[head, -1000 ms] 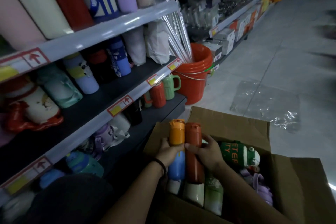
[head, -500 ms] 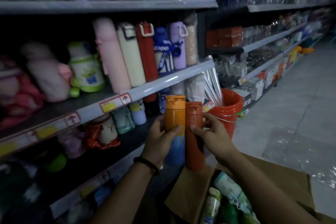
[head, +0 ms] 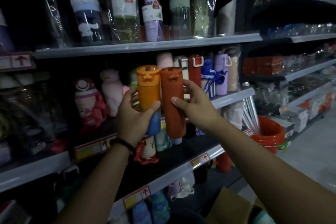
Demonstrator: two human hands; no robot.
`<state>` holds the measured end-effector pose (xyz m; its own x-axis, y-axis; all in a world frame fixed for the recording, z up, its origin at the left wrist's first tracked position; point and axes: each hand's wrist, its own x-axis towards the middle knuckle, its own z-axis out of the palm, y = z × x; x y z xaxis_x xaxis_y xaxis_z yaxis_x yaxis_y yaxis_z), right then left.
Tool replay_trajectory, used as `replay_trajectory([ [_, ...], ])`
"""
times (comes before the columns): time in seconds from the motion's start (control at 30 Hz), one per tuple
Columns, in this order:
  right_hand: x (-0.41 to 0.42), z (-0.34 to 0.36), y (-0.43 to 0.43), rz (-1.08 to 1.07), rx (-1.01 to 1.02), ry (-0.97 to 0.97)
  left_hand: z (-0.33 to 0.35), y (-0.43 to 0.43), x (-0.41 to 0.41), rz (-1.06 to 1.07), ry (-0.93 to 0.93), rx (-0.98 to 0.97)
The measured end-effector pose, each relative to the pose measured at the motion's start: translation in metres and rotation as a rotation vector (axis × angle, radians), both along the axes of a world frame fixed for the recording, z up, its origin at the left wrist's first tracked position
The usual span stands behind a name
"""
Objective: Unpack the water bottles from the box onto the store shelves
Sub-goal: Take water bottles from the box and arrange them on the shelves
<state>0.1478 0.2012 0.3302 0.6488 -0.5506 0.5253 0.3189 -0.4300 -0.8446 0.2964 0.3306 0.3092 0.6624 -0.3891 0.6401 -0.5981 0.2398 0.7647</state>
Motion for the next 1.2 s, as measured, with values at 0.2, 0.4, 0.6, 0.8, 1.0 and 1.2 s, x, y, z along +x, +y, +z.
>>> replay_trajectory([
  [0.2, 0.056, 0.019, 0.008, 0.002, -0.067, -0.018, 0.018, 0.008, 0.048, 0.069, 0.015, -0.013],
  [0.4, 0.095, 0.017, 0.004, -0.027, -0.06, -0.044, 0.014, -0.004, 0.073, 0.124, -0.053, -0.034],
  [0.6, 0.123, 0.012, -0.005, -0.008, -0.035, -0.064, 0.009, -0.013, 0.088, 0.176, -0.053, -0.035],
  [0.8, 0.135, 0.003, -0.006, -0.038, -0.119, -0.001, -0.003, -0.02, 0.1, 0.194, -0.044, -0.018],
  [1.0, 0.141, 0.014, -0.009, -0.244, -0.315, 0.195, -0.008, -0.033, 0.116, 0.132, -0.046, 0.162],
  [1.2, 0.139, 0.02, -0.003, -0.458, -0.459, 0.374, -0.017, -0.038, 0.117, 0.152, -0.077, 0.183],
])
